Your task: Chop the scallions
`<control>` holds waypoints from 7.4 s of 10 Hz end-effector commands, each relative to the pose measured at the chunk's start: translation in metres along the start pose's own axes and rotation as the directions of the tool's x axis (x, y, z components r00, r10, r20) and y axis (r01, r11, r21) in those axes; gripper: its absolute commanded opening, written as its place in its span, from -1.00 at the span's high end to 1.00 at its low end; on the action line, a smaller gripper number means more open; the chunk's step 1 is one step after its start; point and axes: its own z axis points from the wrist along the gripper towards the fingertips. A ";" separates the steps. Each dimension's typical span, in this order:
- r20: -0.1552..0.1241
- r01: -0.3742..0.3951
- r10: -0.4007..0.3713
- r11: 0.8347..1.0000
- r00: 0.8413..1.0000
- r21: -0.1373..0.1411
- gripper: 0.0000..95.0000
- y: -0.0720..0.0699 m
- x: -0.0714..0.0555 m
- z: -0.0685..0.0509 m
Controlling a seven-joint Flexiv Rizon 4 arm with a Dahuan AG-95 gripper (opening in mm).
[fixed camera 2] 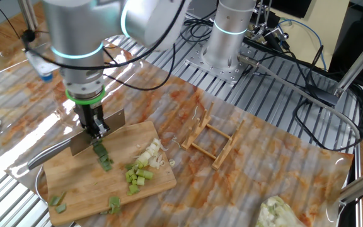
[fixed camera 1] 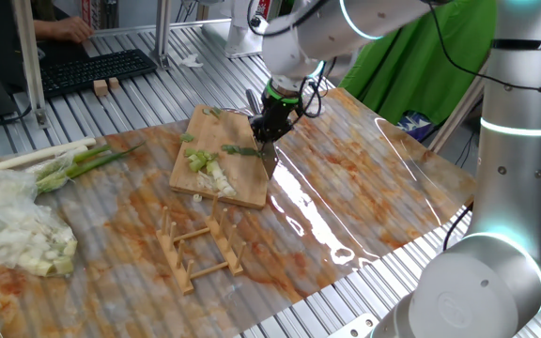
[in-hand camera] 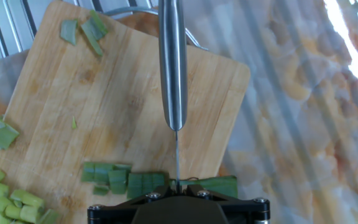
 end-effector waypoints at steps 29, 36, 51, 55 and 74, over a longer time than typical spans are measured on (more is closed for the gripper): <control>-0.041 -0.018 0.019 0.999 0.999 0.042 1.00 0.016 0.001 -0.011; 0.031 -0.051 0.051 0.999 0.998 0.010 1.00 0.020 0.010 0.013; -0.048 -0.062 0.065 0.996 0.997 0.058 1.00 0.049 -0.002 -0.021; -0.056 -0.033 0.039 0.995 0.998 0.098 1.00 0.044 -0.002 -0.029; -0.012 0.227 -0.229 0.970 0.973 -0.082 1.00 0.006 -0.016 -0.127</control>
